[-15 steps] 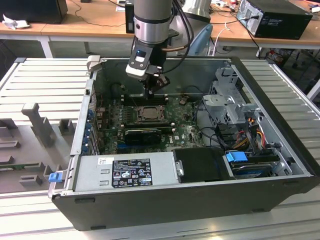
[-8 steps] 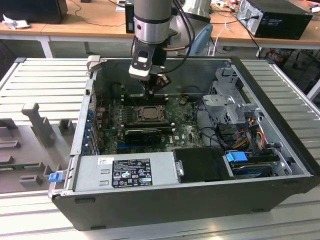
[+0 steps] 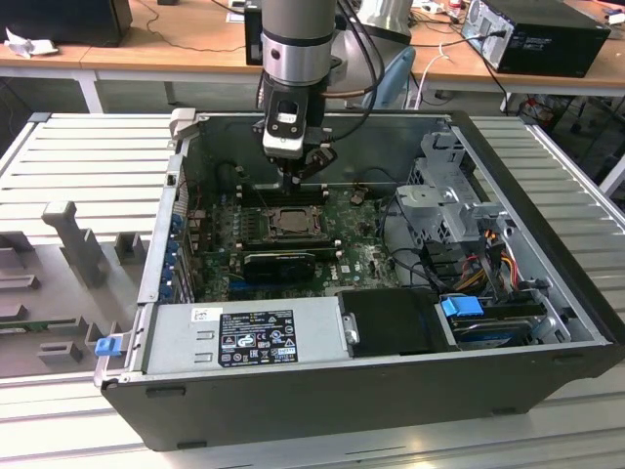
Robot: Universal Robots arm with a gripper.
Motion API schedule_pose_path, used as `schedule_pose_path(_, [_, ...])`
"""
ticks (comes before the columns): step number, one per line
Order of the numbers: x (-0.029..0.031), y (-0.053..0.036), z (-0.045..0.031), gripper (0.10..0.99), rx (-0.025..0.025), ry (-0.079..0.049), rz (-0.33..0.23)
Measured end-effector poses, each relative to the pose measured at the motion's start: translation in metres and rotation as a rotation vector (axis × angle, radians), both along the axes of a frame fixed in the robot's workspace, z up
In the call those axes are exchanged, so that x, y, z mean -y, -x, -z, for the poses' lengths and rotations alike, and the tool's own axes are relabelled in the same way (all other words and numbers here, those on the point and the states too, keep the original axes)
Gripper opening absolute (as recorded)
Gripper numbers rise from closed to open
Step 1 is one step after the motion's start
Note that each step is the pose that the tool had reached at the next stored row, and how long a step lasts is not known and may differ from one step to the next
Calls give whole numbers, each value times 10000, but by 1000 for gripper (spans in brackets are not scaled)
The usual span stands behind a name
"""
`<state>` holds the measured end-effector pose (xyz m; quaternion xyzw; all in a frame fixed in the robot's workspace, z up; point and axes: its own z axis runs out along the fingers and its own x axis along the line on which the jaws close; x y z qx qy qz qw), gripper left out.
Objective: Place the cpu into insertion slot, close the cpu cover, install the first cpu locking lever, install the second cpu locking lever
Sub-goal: 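Install the first cpu locking lever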
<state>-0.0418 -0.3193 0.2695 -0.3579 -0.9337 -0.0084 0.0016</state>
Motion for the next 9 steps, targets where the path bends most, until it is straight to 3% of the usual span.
schedule_pose_path(9, [0,0,0,106,0,-1,-1063])
